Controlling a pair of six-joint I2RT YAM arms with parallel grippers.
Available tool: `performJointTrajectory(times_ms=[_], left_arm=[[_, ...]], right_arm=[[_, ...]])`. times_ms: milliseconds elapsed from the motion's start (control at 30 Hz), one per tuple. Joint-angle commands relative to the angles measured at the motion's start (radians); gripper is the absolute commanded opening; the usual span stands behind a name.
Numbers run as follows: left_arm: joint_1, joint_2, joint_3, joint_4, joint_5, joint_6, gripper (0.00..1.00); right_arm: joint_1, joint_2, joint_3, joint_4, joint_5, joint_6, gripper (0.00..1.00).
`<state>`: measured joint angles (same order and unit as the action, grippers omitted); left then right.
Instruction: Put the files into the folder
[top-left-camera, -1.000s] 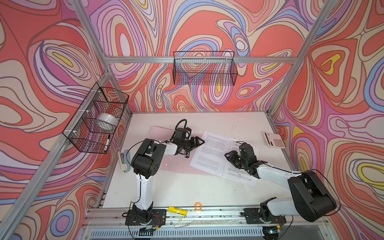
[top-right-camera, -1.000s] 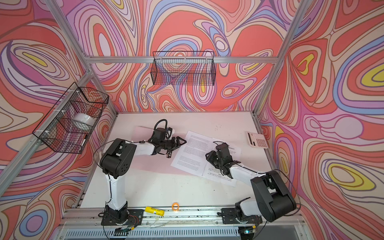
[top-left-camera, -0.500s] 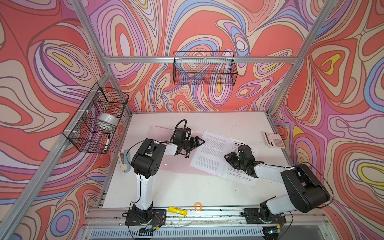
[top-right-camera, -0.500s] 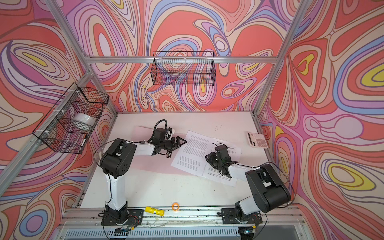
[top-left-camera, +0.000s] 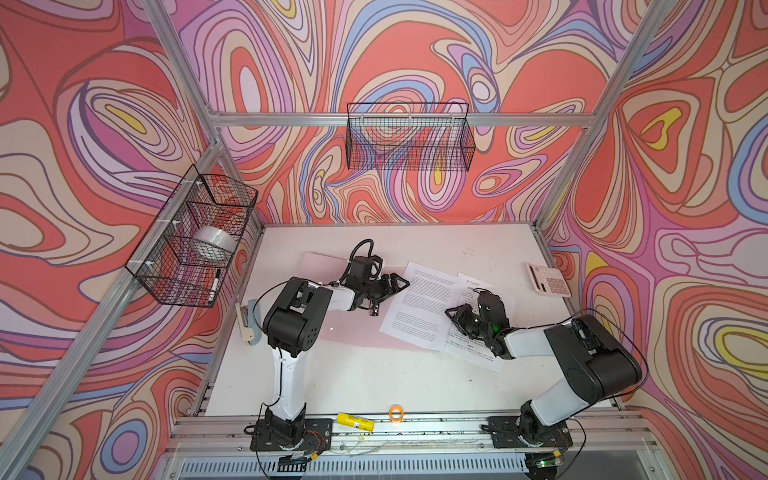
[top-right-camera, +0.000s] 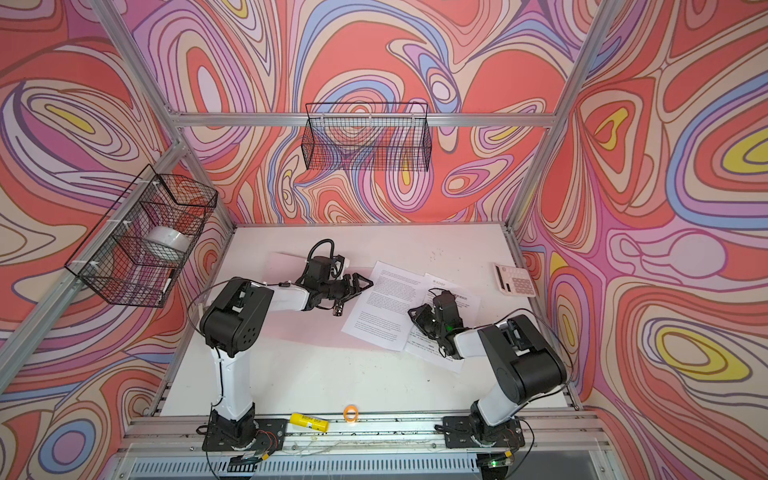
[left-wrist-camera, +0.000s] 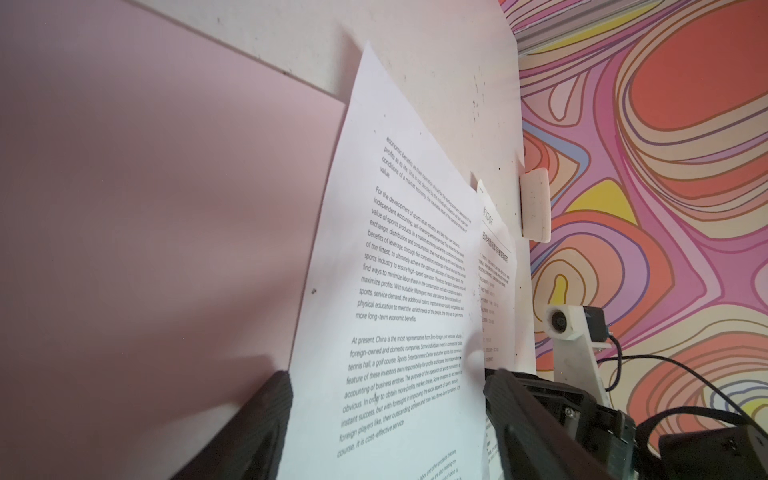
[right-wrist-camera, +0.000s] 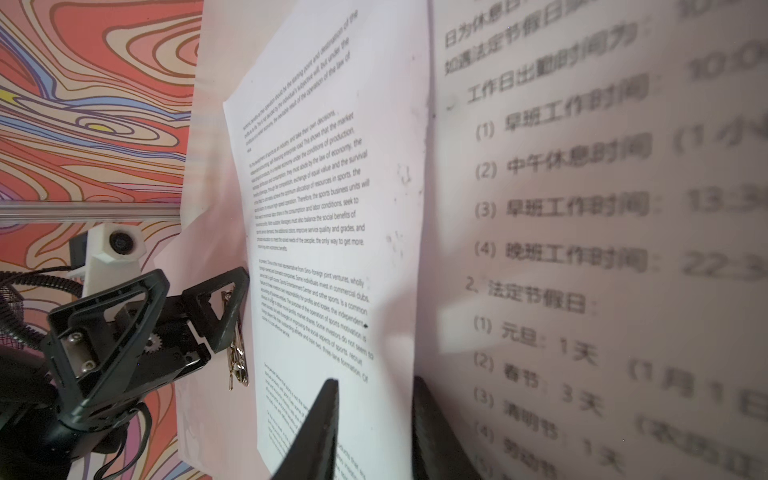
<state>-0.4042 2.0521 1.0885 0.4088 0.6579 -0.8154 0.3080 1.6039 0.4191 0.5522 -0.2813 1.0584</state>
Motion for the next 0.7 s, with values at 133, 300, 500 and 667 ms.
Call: performJointTrajectory(times_ms=[133,300,500,667], left_arm=[[0.006,0.032,0.008,-0.029,-0.001,0.011,0.76],[0.007,0.042,0.013,-0.026,0.005,0.007,0.75],[0.006,0.042,0.012,-0.023,0.005,0.008,0.75],[0.006,0.047,0.012,-0.02,0.008,0.007,0.75]], right_arm=[[-0.004,-0.022,0.026,0.024,-0.025,-0.013,0.29],[-0.004,0.032,0.085,-0.018,-0.055,-0.044,0.29],[-0.004,0.15,0.105,0.084,-0.094,-0.002,0.28],[-0.004,0.189,0.133,0.083,-0.102,-0.004,0.28]])
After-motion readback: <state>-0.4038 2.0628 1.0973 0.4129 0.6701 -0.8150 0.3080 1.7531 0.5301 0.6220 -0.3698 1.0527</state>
